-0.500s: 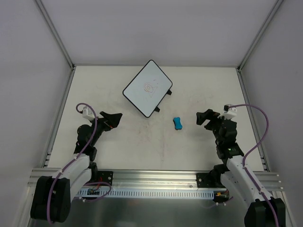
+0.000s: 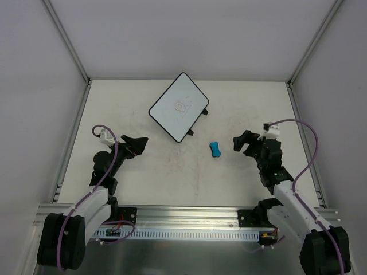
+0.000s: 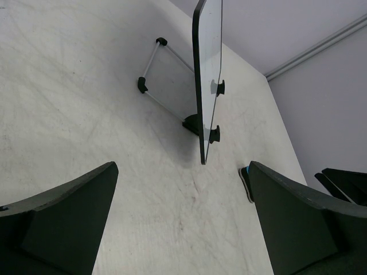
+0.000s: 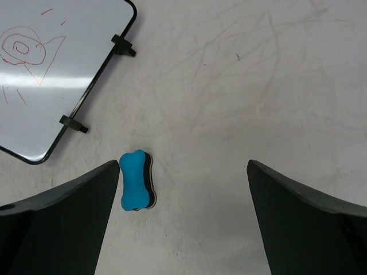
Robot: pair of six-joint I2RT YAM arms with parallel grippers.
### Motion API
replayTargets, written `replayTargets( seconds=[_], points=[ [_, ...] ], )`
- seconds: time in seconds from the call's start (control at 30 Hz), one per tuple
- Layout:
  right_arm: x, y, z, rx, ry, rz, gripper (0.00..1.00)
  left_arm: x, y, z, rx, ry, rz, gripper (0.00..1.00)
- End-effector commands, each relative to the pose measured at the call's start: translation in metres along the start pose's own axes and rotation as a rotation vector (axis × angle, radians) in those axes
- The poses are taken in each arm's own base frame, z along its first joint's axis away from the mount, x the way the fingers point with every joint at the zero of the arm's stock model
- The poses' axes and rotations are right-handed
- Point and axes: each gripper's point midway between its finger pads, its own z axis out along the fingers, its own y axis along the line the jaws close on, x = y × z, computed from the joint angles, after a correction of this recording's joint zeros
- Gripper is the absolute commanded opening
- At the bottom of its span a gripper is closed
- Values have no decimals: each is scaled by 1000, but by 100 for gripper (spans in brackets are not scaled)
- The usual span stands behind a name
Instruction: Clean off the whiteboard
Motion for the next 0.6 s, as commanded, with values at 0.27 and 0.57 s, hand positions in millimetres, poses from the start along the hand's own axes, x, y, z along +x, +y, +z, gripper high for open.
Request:
replayTargets(
  seconds=[0.27, 0.57],
  points=[
    [5, 66, 27, -58, 246, -227, 99, -10, -12, 0, 61, -39, 48, 99],
    [53, 70, 38, 19, 572, -297, 91, -11, -9, 1, 42, -41, 41, 99]
  ],
)
